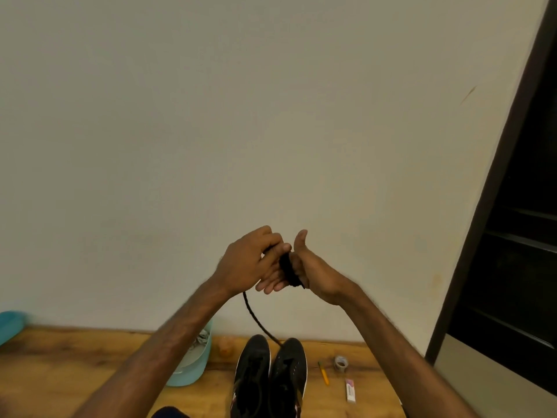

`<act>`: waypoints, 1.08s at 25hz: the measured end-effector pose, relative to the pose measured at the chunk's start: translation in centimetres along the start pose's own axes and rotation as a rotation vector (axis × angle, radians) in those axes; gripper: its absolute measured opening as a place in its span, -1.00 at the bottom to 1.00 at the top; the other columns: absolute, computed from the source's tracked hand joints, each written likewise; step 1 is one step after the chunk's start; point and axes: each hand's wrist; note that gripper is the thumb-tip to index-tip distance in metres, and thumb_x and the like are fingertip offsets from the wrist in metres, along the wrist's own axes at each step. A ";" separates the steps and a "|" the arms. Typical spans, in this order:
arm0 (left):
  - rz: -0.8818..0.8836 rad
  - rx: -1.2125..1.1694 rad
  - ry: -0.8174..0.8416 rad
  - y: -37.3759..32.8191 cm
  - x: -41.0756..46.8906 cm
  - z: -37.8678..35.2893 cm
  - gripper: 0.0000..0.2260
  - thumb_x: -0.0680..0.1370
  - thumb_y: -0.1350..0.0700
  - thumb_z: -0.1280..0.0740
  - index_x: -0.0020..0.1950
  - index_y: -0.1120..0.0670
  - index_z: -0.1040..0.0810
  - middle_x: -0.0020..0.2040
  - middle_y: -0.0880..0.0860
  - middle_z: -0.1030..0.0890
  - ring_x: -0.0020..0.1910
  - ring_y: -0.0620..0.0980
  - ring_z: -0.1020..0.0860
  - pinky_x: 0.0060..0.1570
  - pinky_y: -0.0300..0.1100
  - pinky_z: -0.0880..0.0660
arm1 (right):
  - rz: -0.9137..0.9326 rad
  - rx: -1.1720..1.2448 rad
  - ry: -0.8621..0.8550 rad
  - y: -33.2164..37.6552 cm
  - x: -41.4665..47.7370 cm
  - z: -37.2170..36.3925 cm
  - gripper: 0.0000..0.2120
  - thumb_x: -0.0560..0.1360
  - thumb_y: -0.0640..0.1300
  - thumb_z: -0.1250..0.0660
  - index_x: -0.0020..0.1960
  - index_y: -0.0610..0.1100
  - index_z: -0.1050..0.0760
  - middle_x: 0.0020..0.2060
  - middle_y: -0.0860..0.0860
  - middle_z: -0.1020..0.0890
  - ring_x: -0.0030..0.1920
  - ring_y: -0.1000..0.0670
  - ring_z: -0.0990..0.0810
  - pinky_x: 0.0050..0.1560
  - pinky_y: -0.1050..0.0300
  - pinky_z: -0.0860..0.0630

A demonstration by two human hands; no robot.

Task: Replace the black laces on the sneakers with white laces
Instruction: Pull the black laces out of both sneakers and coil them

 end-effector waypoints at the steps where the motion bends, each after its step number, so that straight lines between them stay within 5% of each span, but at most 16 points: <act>1: 0.025 -0.052 -0.015 0.0 0.1 -0.2 -0.64 0.60 -0.26 -0.10 -0.21 -0.06 -0.46 -0.27 -0.08 -0.44 -0.26 -0.07 -0.46 -0.29 -0.24 -0.38 | -0.015 0.096 0.059 0.2 -0.2 0.0 0.06 0.50 0.33 0.49 0.11 -0.39 -0.56 0.03 -0.28 -0.67 0.03 -0.22 -0.66 0.17 -0.01 -0.55; 5: 0.179 -0.656 0.063 -0.2 -0.2 -1.2 -0.71 0.68 0.04 -0.14 -0.23 -0.03 -0.46 -0.33 -0.11 -0.50 -0.32 -0.18 -0.47 -0.26 -0.29 -0.42 | 0.077 0.515 0.168 0.7 -0.7 0.2 0.11 0.44 0.47 0.40 0.16 -0.36 -0.58 0.05 -0.28 -0.66 0.04 -0.17 -0.67 0.13 0.08 -0.57; 7: 0.302 -0.848 0.135 -1.0 -1.1 -2.4 -0.71 0.67 -0.02 -0.14 -0.13 0.04 -0.54 -0.28 -0.08 -0.57 -0.27 -0.18 -0.53 -0.19 -0.30 -0.47 | 0.170 0.723 0.105 0.6 -0.7 0.1 0.06 0.46 0.49 0.30 0.20 -0.33 -0.59 0.13 -0.29 -0.64 0.12 -0.18 -0.66 0.19 0.07 -0.57; 11: 0.192 -0.447 0.204 -0.6 -3.4 -4.9 -0.57 0.64 -0.23 -0.08 -0.19 0.06 -0.45 -0.28 -0.05 -0.49 -0.25 -0.14 -0.44 -0.13 -0.12 -0.42 | 0.285 0.926 -0.059 -0.7 -0.2 0.6 0.00 0.49 0.48 0.21 0.42 -0.35 -0.40 0.37 -0.31 -0.46 0.38 -0.25 -0.46 0.42 -0.02 -0.39; 16: 0.044 -0.140 0.233 -0.4 -3.7 -3.7 -0.68 0.64 -0.16 -0.15 -0.20 -0.03 -0.50 -0.22 -0.19 -0.50 -0.18 -0.14 -0.49 -0.15 -0.19 -0.46 | 0.111 0.333 -0.248 -3.9 -0.2 0.5 -0.12 0.54 0.33 0.34 0.36 -0.24 -0.45 0.23 -0.13 -0.63 0.28 -0.08 -0.57 0.39 -0.03 -0.41; 18: 0.008 -0.025 0.182 -0.4 -3.1 -2.9 -0.71 0.64 -0.15 -0.15 -0.17 -0.05 -0.51 -0.19 -0.24 -0.46 -0.19 -0.15 -0.49 -0.22 -0.28 -0.41 | 0.007 0.109 -0.230 -4.3 -0.6 -0.2 -0.16 0.52 0.30 0.35 0.22 -0.15 -0.54 0.03 0.00 -0.70 0.12 0.07 -0.64 0.29 0.07 -0.46; 20: -0.006 0.053 0.120 0.0 -2.3 -2.3 -0.63 0.61 -0.25 -0.08 -0.12 -0.07 -0.54 -0.21 -0.17 -0.43 -0.24 -0.14 -0.47 -0.28 -0.32 -0.34 | -0.045 0.047 -0.126 -4.3 -0.7 -0.7 -0.08 0.51 0.29 0.42 0.18 -0.23 -0.55 0.01 -0.10 -0.70 0.08 -0.01 -0.66 0.27 0.05 -0.50; 24: 0.046 -0.040 0.030 0.8 -0.8 -1.8 -0.61 0.54 -0.34 -0.10 -0.20 -0.09 -0.50 -0.25 -0.09 -0.46 -0.26 -0.10 -0.47 -0.27 -0.19 -0.43 | -0.074 0.238 0.167 -3.0 -0.8 -0.5 0.15 0.44 0.40 0.52 0.20 -0.42 -0.52 0.11 -0.33 -0.63 0.10 -0.21 -0.64 0.20 0.03 -0.53; 27: 0.142 -0.458 0.073 1.5 -0.5 -2.6 -0.63 0.55 -0.25 -0.19 -0.26 -0.01 -0.52 -0.29 0.00 -0.53 -0.27 -0.05 -0.50 -0.16 -0.01 -0.48 | 0.043 0.540 0.207 -1.8 -1.1 -0.3 0.14 0.41 0.49 0.40 0.16 -0.39 -0.56 0.09 -0.31 -0.64 0.07 -0.20 -0.66 0.14 0.07 -0.57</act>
Point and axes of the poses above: each hand's wrist, its own x-axis towards the middle knuckle, its own z-axis out of the back of the hand, y = z × x
